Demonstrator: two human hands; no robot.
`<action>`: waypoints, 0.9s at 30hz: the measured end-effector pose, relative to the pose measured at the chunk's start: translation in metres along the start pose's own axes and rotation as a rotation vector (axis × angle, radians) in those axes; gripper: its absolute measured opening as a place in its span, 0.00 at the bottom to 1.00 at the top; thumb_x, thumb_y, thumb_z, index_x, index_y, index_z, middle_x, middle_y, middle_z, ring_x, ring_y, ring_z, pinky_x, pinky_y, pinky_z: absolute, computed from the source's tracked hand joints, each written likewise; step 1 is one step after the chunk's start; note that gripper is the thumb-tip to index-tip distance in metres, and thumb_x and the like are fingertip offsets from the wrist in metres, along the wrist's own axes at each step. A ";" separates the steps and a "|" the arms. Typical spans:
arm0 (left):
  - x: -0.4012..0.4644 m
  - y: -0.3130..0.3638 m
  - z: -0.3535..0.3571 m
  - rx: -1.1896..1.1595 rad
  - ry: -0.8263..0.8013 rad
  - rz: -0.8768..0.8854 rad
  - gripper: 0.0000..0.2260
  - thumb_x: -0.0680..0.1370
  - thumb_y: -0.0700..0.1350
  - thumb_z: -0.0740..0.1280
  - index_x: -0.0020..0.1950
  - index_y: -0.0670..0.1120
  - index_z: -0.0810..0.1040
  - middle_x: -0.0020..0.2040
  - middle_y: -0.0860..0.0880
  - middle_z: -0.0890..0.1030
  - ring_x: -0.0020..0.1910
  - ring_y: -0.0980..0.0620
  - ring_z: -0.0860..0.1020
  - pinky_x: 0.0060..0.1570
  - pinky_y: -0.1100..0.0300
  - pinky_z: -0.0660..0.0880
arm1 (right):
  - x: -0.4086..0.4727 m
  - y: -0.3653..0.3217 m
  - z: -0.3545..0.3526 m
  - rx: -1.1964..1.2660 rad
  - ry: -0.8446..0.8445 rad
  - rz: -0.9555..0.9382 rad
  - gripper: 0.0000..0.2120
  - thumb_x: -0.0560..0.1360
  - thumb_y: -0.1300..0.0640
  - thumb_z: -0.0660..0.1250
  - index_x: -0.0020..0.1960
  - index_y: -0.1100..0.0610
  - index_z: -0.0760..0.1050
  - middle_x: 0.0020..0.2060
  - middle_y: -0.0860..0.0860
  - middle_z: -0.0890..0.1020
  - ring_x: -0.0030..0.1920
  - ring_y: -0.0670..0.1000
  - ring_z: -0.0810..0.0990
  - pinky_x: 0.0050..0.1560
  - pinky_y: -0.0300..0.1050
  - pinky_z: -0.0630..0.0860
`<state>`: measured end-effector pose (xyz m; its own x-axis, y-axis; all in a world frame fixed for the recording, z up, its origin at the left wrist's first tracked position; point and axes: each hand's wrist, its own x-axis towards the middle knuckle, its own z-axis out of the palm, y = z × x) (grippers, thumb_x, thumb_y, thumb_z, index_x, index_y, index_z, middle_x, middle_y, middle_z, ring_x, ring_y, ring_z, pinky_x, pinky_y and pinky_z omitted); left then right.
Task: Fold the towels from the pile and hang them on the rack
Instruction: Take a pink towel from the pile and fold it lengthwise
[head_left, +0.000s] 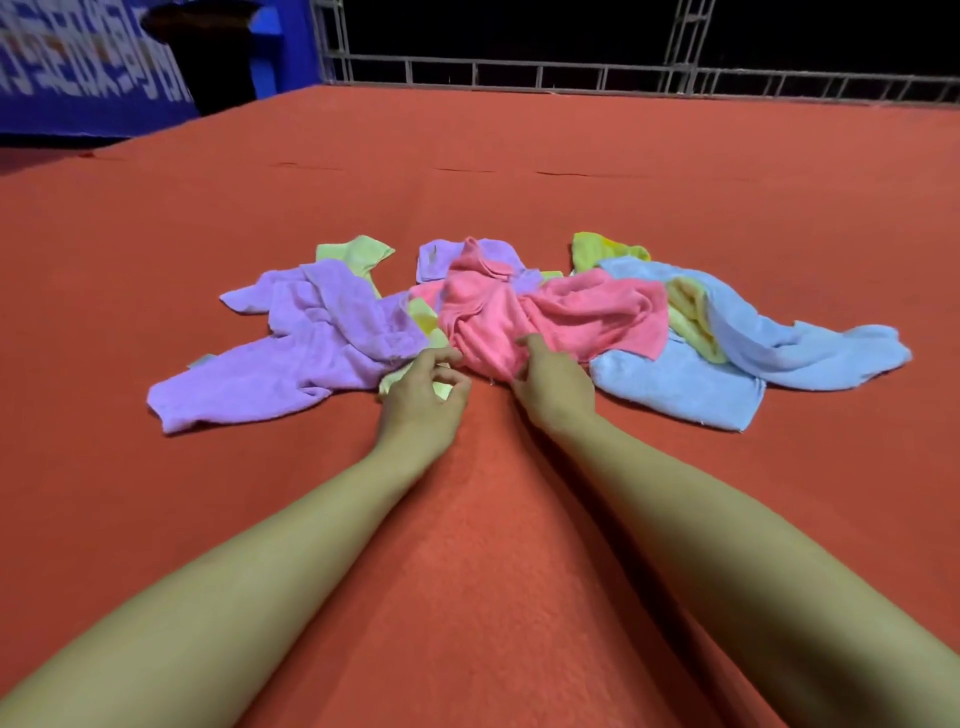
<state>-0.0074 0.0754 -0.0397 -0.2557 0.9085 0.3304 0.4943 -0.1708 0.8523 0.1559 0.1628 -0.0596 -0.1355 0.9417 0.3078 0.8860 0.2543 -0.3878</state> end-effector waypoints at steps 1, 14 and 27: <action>-0.002 0.001 -0.001 -0.001 0.001 -0.013 0.11 0.74 0.41 0.70 0.53 0.53 0.77 0.42 0.59 0.81 0.47 0.56 0.81 0.56 0.52 0.76 | -0.003 -0.001 -0.002 0.029 -0.005 -0.008 0.25 0.71 0.55 0.65 0.67 0.49 0.67 0.47 0.53 0.83 0.48 0.60 0.81 0.46 0.54 0.78; -0.103 0.046 -0.040 0.103 -0.219 0.135 0.13 0.75 0.40 0.69 0.53 0.57 0.77 0.47 0.59 0.82 0.29 0.62 0.73 0.42 0.60 0.74 | -0.244 -0.036 -0.105 0.393 -0.200 -0.244 0.35 0.63 0.59 0.68 0.70 0.49 0.66 0.35 0.41 0.81 0.35 0.41 0.79 0.45 0.40 0.77; -0.171 0.057 -0.066 0.525 -0.256 0.068 0.15 0.77 0.42 0.65 0.64 0.50 0.75 0.58 0.47 0.82 0.59 0.44 0.78 0.57 0.53 0.72 | -0.357 -0.054 -0.164 0.540 -0.534 -0.352 0.39 0.66 0.62 0.70 0.74 0.48 0.61 0.37 0.43 0.82 0.37 0.44 0.80 0.45 0.36 0.75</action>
<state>0.0095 -0.1152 -0.0204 -0.0322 0.9765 0.2131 0.8646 -0.0797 0.4960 0.2288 -0.2235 -0.0058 -0.6770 0.7306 0.0886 0.4364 0.4955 -0.7511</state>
